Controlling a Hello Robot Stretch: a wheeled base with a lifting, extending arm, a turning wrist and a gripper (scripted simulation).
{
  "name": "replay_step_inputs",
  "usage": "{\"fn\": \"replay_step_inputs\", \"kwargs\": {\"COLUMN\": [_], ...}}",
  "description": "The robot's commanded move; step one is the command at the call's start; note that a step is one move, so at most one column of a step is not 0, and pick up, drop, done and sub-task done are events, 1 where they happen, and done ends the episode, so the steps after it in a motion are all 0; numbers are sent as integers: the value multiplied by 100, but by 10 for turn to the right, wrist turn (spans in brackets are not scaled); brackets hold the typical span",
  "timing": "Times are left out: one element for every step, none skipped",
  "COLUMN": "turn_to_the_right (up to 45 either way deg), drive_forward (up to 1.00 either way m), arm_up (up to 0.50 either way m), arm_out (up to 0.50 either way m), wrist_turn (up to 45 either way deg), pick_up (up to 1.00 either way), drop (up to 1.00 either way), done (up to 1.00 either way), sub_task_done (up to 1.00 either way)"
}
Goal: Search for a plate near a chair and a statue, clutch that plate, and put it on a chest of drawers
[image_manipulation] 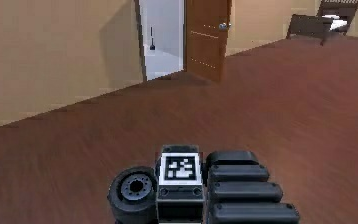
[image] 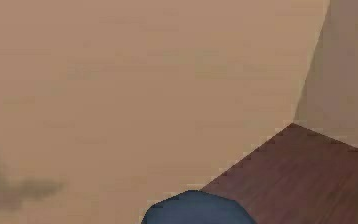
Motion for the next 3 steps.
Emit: {"fn": "replay_step_inputs", "kwargs": {"turn_to_the_right": [180,-450,-450], "drive_forward": [0,0,0], "arm_up": [0,0,0], "arm_out": [0,0,0], "wrist_turn": [0,0,0], "pick_up": [0,0,0], "drop": [0,0,0], "done": [0,0,0], "sub_task_done": [0,0,0]}}
